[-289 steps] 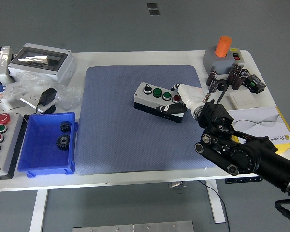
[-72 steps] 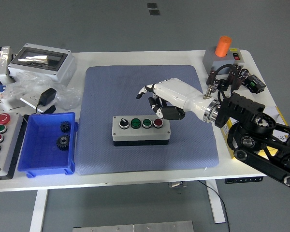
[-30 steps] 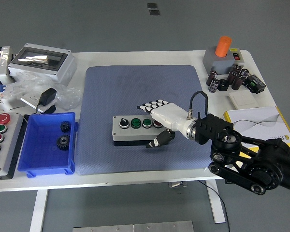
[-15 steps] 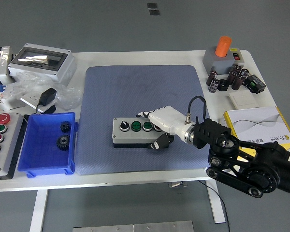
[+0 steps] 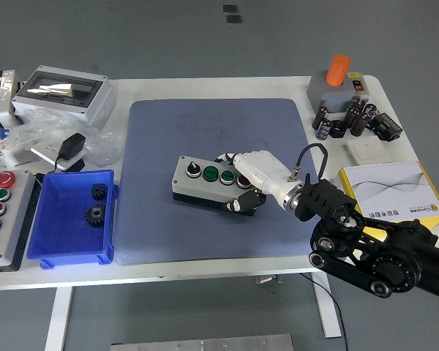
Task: Pick up the button,place it on the desk,press the button,press the button
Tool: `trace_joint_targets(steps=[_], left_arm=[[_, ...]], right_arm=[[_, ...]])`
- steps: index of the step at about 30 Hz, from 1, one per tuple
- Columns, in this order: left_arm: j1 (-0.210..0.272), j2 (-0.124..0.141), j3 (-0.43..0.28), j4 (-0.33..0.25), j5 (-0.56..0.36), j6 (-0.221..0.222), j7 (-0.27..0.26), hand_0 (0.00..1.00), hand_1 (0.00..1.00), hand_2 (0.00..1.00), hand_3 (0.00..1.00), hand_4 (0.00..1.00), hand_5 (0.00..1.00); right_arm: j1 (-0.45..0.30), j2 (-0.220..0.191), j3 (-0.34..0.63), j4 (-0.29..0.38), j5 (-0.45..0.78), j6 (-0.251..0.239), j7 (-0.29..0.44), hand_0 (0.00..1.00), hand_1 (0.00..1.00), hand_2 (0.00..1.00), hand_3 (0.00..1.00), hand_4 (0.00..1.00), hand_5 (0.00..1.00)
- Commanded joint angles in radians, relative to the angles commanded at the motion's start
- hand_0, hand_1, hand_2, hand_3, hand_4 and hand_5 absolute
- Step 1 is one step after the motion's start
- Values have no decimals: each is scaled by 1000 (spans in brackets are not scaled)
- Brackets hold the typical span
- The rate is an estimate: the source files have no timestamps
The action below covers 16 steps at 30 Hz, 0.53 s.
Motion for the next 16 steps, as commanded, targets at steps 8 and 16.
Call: trace_joint_targets(steps=[8, 16], left_arm=[[-4, 0, 1, 0, 2, -1, -2, 731, 748, 589, 589, 525, 146], [-4, 2, -1, 0, 3, 1, 1, 731, 748, 589, 588, 529, 150]], right_arm=[[11, 62, 147, -92, 36, -84, -136, 196, 321, 309, 331, 546, 124], [29, 117, 175, -183, 36, -56, -182, 195, 314, 297, 327, 658, 307]])
